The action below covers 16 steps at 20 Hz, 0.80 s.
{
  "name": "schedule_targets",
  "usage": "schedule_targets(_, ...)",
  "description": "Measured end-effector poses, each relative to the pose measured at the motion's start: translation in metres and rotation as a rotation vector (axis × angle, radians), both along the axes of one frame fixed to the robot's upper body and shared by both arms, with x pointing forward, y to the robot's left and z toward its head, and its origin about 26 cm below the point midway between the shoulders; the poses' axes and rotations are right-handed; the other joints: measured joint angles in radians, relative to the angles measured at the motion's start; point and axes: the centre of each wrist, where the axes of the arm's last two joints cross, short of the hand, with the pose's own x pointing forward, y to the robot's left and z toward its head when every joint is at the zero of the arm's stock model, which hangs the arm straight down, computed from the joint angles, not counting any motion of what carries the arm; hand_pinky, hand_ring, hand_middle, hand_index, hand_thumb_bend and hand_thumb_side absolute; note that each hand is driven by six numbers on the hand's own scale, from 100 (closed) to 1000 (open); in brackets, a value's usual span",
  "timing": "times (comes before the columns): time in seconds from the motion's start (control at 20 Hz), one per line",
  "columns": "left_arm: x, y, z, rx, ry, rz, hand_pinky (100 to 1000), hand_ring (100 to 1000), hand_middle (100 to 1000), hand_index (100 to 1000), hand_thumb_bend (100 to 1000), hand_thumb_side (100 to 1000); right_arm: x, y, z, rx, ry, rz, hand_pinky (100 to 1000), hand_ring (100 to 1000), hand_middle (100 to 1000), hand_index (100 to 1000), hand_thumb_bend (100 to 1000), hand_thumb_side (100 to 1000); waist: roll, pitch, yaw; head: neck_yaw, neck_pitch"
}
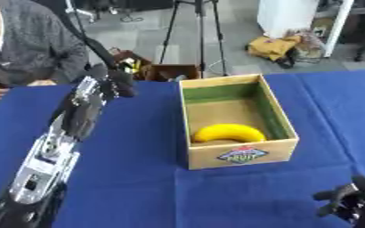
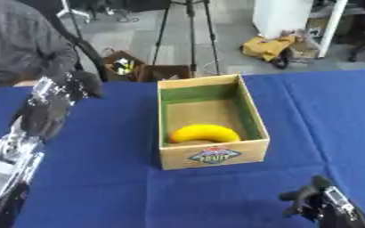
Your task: Pick up objects on the table and place them in the box.
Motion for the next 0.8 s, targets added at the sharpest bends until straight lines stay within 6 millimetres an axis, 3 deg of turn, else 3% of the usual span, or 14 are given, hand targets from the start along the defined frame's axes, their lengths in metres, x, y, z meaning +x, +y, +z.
schedule_targets(0.4,-0.015,0.008,-0.036,-0.062,0.118,0.073,715,591,583,728,284,1000,0.000,-0.002,0.002,0.005,-0.006,-0.008,539,692,422,538,100,833,-0.003,0.000,0.008,-0.002,0.000)
schedule_targets(0.8,-0.018,0.006,-0.046,-0.079,0.147,0.093,711,577,568,725,283,1000,0.000,-0.002,0.002,0.009,-0.007,-0.010,539,693,424,538,100,851,-0.005,0.000,0.012,0.002,0.002)
